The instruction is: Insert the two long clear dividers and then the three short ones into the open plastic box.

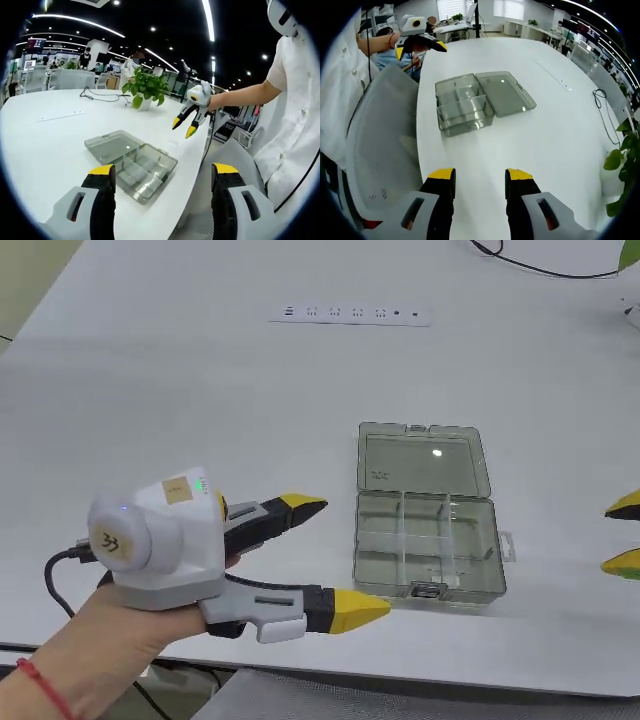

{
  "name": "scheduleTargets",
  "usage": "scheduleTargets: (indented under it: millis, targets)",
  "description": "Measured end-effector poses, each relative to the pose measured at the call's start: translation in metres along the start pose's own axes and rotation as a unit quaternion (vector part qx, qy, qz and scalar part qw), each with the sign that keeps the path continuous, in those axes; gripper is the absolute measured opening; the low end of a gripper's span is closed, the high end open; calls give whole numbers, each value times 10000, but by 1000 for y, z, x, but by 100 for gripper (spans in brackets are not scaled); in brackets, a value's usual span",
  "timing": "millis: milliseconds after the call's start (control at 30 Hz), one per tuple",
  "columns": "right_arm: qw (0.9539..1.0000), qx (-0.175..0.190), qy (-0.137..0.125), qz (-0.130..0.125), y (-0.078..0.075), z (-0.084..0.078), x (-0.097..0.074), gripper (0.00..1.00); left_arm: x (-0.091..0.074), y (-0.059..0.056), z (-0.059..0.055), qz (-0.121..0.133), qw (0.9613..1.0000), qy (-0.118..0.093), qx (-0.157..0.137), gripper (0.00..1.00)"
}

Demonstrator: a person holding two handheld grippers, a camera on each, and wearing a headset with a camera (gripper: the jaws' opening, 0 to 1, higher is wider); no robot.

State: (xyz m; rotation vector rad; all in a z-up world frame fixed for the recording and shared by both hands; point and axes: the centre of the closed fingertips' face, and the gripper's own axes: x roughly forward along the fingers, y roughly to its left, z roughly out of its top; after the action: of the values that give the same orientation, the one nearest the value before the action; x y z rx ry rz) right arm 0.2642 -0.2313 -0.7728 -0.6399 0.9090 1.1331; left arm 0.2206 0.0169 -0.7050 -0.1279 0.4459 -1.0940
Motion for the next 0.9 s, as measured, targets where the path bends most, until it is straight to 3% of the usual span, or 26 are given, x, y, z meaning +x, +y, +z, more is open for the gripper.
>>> scheduleTargets:
  millis: [200,433,767,900]
  targets:
    - [9984,-245,502,-7,-11,-36,4,45,1,0,-1,-9,10000,29,-14,80]
    - [9914,-689,1103,120,-21,-71,17,49,2,1,-2,-13,10000,78,-31,80]
    - [9832,-959,1535,254,-32,-93,33,47,1,2,-5,14,9999,137,-60,80]
    - [9822,-979,1581,272,-34,-95,34,46,1,2,-6,31,9998,157,-71,80]
